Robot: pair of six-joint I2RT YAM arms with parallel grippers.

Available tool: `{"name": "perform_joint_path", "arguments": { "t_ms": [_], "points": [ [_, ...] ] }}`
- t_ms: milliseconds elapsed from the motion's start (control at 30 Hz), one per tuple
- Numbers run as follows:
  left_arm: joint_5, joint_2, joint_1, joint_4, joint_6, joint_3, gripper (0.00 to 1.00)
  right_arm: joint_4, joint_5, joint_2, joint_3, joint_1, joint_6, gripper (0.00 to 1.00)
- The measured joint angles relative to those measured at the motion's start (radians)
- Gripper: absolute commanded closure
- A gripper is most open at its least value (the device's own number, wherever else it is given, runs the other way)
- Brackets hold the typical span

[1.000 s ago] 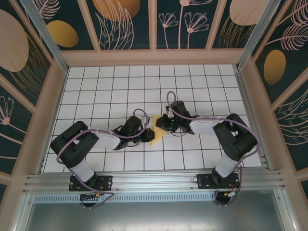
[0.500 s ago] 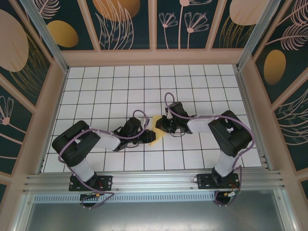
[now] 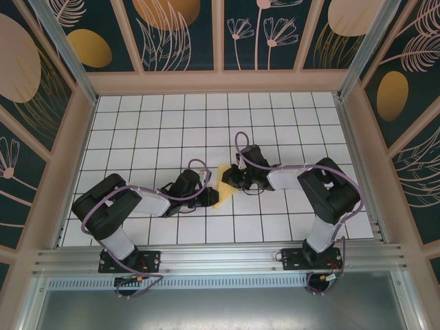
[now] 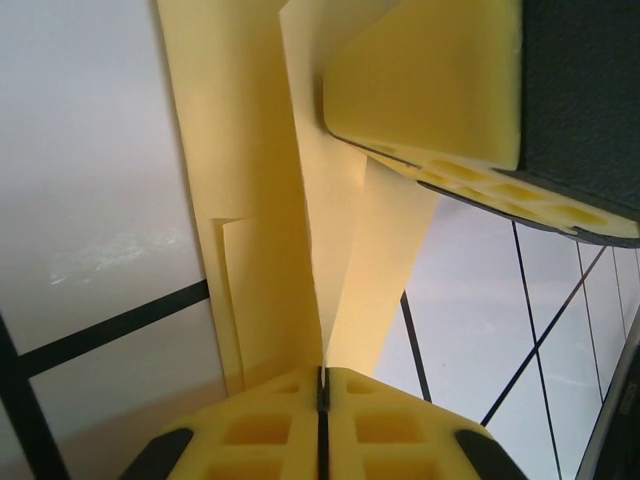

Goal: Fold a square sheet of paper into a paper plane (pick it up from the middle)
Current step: Fourth fold the wing at the center of the table.

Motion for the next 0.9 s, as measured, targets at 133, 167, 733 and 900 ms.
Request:
{"name": "perform_joint_path", "arguments": {
  "t_ms": [133,167,733,900],
  "points": [
    [0.000,0.000,0.000,0.006,-0.008,-0.008,0.99,0.000,0.000,0.000,0.000,0.000,0.000,0.86],
    [0.000,0.000,0.000,0.012,-0.011,-0.012,0.99,0.000,0.000,0.000,0.000,0.000,0.000,0.86],
    [0.018,0.017,0.008,0.140,-0.103,-0.065,1.00,-0.022,-0.019,-0.034,0.000,0.018,-0.026,0.85],
    [0.014,0.017,0.008,0.172,-0.125,-0.084,1.00,-0.022,-0.019,-0.032,0.002,0.018,-0.026,0.85]
  ]
}}
